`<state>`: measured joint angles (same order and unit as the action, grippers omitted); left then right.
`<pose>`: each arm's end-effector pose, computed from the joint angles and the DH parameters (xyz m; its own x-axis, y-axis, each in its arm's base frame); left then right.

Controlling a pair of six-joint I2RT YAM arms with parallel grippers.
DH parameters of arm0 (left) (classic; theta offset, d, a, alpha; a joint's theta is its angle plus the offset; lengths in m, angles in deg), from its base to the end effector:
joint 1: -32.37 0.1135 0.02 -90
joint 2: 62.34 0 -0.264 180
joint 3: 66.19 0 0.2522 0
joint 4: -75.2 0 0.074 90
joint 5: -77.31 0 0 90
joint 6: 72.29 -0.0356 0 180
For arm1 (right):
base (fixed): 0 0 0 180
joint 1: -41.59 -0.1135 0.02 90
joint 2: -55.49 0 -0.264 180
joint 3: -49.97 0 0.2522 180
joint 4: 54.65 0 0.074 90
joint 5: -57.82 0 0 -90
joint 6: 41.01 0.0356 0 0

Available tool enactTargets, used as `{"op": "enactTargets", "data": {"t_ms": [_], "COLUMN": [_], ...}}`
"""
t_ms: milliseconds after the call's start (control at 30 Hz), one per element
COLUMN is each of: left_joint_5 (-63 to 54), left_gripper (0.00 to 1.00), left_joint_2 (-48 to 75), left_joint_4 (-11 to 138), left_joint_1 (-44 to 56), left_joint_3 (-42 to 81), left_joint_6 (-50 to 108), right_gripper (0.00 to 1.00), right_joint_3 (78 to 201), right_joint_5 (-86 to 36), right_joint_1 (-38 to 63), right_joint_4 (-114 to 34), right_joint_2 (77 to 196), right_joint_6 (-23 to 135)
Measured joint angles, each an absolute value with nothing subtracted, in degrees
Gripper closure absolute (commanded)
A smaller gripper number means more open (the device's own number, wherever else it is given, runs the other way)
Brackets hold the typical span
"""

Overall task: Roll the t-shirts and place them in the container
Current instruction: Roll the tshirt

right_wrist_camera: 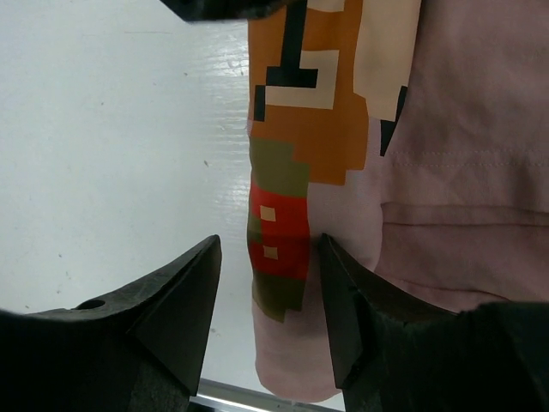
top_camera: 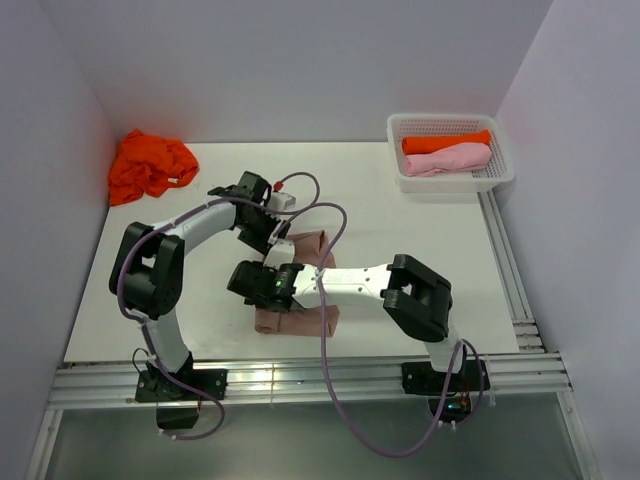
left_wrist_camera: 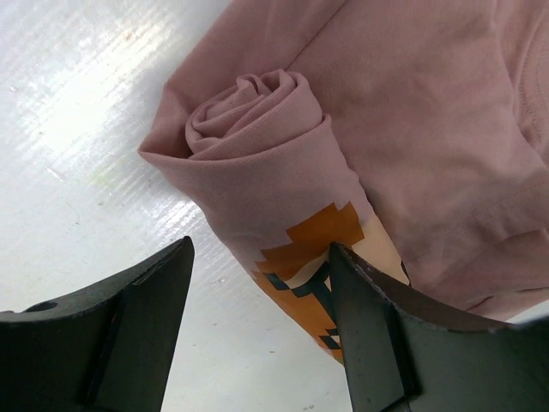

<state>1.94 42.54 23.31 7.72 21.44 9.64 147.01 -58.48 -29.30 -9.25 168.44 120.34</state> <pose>0.3300 -0.1613 0.1925 -0.7728 0.5041 -0.3857 0.5997 0.7788 -0.1837 0.1512 0.3882 0.1946 -0.8285 0.2034 -0.5218 0.0235 0.9435 0.3306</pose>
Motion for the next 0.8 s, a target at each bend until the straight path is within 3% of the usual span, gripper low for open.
{"op": "enactTargets", "data": {"t_ms": [533, 733, 800], "left_joint_5": [4.0, 5.8, 6.5], "left_gripper": [0.28, 0.28, 0.28], "left_joint_2": [42.5, 42.5, 42.5], "left_joint_4": [20.1, 19.0, 18.6], "left_joint_1": [9.8, 13.0, 14.1], "left_joint_3": [30.3, 30.4, 30.4], "left_joint_6": [9.4, 9.1, 8.7], "right_gripper": [0.41, 0.65, 0.69], "right_joint_3": [146.6, 144.9, 144.3], "right_joint_5": [-58.2, -58.1, -58.0], "right_joint_1": [-29.3, -29.3, -29.3], "right_joint_4": [-3.7, -5.6, -7.1], "right_joint_2": [170.2, 170.2, 170.0], "right_joint_6": [122.6, 121.0, 119.6]}}
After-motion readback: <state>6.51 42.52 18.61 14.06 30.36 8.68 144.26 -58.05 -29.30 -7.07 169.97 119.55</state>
